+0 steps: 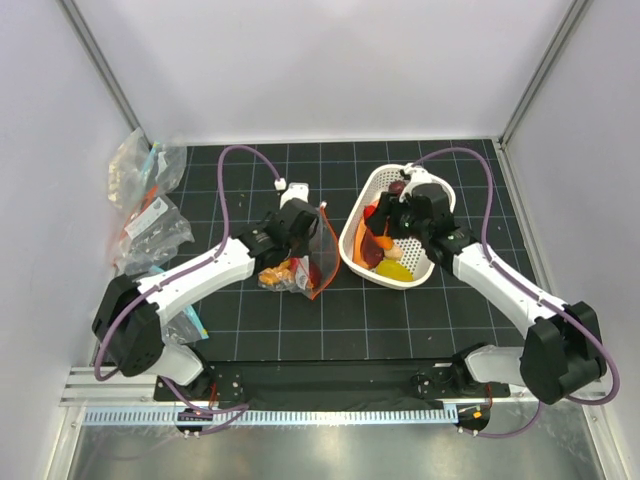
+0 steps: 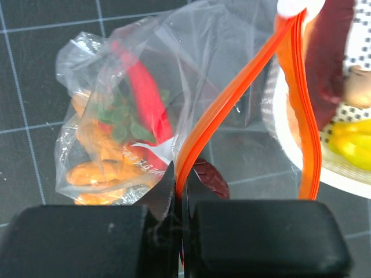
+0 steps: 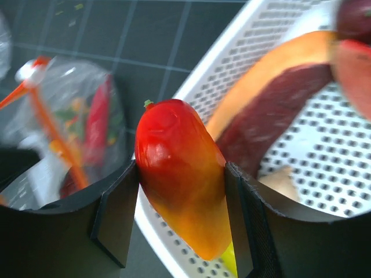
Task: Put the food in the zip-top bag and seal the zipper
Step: Pick up the fake fruit from the bin, then place the fake fruit in the zipper food storage bag.
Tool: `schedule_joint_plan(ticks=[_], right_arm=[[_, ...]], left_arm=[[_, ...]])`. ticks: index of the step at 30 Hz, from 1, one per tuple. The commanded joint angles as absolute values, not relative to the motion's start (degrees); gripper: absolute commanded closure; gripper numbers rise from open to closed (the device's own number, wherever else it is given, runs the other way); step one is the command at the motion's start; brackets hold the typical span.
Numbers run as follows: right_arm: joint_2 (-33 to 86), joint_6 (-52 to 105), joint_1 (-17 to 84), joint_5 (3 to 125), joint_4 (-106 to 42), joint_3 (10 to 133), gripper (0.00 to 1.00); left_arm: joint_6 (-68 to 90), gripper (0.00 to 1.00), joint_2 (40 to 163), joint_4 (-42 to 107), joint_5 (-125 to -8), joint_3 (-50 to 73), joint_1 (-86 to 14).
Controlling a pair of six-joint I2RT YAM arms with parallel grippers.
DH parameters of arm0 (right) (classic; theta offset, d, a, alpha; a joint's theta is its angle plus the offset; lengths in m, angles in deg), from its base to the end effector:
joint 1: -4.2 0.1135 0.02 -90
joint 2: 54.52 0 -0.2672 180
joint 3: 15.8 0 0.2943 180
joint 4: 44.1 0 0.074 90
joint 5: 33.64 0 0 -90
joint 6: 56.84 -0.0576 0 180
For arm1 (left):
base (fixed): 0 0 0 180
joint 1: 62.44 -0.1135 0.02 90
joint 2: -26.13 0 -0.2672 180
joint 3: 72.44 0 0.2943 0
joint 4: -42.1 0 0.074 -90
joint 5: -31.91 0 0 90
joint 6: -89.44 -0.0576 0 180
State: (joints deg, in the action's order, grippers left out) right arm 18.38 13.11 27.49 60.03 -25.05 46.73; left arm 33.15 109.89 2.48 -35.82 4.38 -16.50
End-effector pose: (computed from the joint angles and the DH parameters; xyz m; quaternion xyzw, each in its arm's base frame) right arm 0.3158 0.1400 0.2513 -0.0405 0.8622 0.2118 0.4583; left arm 0.2734 -0.2512 0.2511 0.0260 0.9139 -0.0948 0.3938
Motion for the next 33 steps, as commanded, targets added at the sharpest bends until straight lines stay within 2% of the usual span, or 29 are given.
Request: schedule_joint_plan(ticks=[1,10,17,24,33], right_arm=[[15.62,13.20,30.38,70.41,-31.98,45.28,0.57],[14.29,18.13,41.64,78.86,-39.89,44.49,0.57],[15.61,13.83,42.17,81.85,-49.63,41.41,0.57],[19.65,7.85,42.26,80.19,-60.28,37.63,0.60],[19.83,6.00,42.17,70.36,-57.74,37.27,0.59]], left_arm=[[32.40,1.00,110.76,3.70,-36.72,6.74,-17.87],[33.19,1.00,106.81,4.58,-38.13,4.98,-18.14],[34.59,1.00,103.56,6.60,-41.73,2.52,-18.14],[34.86,1.00,102.68,7.74,-44.20,1.82,-18.14],[34.77,1.00,99.08,11.08,-47.36,-0.64,-18.14]])
